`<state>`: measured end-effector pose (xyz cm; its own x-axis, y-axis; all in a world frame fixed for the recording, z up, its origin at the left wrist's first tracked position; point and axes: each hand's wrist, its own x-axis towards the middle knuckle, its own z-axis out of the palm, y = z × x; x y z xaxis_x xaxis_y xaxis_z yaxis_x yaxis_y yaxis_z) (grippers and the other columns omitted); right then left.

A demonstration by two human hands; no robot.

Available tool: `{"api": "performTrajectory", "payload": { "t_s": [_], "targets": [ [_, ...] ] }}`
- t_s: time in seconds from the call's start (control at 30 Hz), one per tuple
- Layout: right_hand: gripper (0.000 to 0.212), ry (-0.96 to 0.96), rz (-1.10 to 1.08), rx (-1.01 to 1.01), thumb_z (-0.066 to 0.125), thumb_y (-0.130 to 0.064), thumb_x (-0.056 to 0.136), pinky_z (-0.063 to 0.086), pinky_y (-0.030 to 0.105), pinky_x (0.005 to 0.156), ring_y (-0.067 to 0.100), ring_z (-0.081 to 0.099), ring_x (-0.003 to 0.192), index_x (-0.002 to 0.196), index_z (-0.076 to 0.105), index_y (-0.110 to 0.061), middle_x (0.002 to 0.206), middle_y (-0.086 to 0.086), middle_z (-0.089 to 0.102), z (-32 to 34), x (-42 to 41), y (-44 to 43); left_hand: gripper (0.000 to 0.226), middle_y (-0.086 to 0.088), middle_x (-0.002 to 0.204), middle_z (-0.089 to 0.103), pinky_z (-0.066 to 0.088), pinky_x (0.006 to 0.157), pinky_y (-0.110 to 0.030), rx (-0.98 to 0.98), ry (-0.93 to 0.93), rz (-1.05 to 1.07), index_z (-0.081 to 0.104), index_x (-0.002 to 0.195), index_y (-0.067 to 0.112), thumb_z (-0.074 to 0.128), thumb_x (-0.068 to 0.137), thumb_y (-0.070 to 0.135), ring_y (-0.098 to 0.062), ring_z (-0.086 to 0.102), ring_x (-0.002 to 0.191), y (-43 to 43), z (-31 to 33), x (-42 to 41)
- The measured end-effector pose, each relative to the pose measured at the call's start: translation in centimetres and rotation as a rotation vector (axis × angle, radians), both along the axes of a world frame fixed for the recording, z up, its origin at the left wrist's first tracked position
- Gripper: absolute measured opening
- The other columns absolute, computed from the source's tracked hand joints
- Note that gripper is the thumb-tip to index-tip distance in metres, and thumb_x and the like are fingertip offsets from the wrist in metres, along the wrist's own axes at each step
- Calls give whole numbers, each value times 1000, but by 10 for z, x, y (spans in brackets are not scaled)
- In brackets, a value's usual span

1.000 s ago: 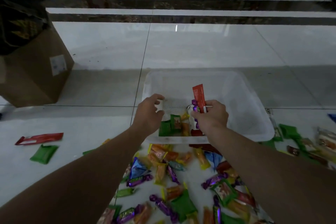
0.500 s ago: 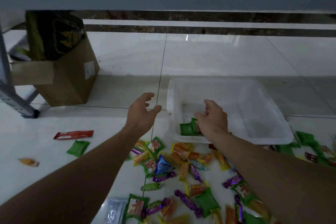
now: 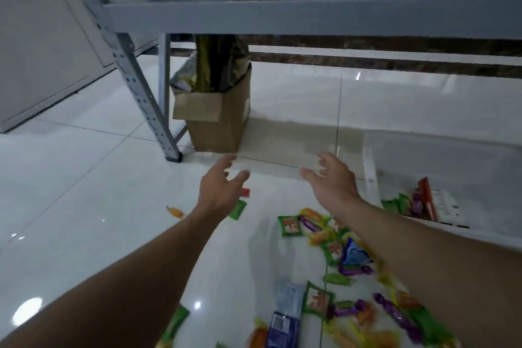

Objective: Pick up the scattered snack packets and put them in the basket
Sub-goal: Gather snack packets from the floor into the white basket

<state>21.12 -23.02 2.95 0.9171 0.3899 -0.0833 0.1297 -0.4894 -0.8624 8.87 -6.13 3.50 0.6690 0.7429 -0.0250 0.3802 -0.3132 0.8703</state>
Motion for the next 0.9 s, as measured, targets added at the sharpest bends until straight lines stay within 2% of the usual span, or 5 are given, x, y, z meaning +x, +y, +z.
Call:
{"api": "performTrajectory", "payload": {
  "t_s": [0.13, 0.27, 0.67, 0.77, 0.9],
  "targets": [
    [62, 22, 43, -15, 66, -42, 86, 40, 38, 107, 21, 49, 125, 141, 42, -26, 141, 2, 49, -8, -28, 39, 43, -2, 134, 56, 43, 101, -39, 32, 71, 42, 53, 131, 24, 61, 90, 36, -21, 53, 117, 32, -15, -42],
    [63, 21, 104, -77, 67, -43, 85, 41, 37, 105, 20, 51, 123, 140, 43, -26, 141, 1, 50, -19, -45, 69, 45, -4, 136, 54, 42, 103, -47, -9, 129, 96, 52, 132, 27, 56, 91, 45, -24, 50, 123, 54, -33, -67],
    [67, 27, 321, -294, 71, -38, 83, 39, 38, 107, 22, 45, 129, 142, 42, -26, 143, 3, 47, -76, -44, 149, 46, -5, 137, 52, 43, 103, -45, -87, 210, 150, 50, 133, 26, 54, 92, 45, -24, 56, 116, 116, -89, -73],
    [83, 21, 442, -406, 76, -34, 78, 26, 32, 113, 21, 28, 141, 148, 31, -28, 155, 0, 29, -95, -38, 166, 46, -6, 138, 51, 42, 104, -42, -44, 260, 147, 50, 135, 24, 53, 93, 44, -21, 56, 110, 128, -99, -72],
    [100, 16, 586, -594, 79, -27, 76, 14, 39, 119, 21, -3, 149, 151, 14, -37, 162, -4, -3, -122, -28, 184, 47, -8, 139, 49, 38, 105, -39, 16, 331, 104, 49, 136, 23, 53, 93, 43, -26, 48, 123, 144, -113, -78]
  ]
}}
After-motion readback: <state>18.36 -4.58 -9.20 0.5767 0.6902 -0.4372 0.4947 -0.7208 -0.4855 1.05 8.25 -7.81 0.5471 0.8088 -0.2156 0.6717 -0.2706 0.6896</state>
